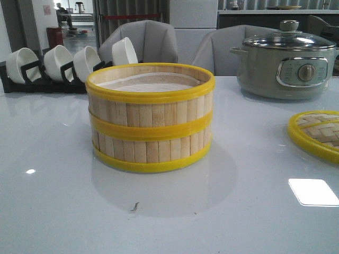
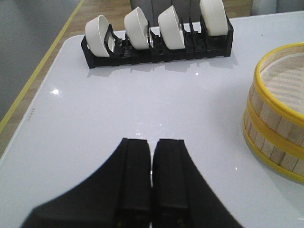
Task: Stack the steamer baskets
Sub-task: 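Move the right gripper over the woven lid and grasp its center hub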
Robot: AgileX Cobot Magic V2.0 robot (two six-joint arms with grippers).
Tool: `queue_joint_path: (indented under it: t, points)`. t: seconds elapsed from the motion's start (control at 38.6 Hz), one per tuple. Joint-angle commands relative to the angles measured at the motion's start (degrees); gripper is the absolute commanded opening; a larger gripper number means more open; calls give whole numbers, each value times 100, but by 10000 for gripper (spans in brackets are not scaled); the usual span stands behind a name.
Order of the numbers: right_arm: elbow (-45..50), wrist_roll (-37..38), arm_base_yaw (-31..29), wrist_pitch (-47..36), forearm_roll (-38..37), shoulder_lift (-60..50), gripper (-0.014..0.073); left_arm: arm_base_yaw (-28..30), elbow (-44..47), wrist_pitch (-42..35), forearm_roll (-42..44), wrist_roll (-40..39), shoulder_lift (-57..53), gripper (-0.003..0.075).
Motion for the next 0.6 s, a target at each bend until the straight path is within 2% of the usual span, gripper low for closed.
queue_joint_path:
  t: [0.0,0.13,0.34,0.57]
  points:
    - [-686,-44,-81,-107,86,393,300,-5,-164,-498,37,-43,-7,88]
    - [-1260,-44,-176,239,0,913,272,-5,-164,-498,37,-43,-7,88]
    - [-1803,-44,-199,564,-526,1303,281,-5,-164,-498,37,-43,-7,88]
    - [-1895,42,-313,402,-639,1322,396,-5,-164,-498,37,-43,-7,88]
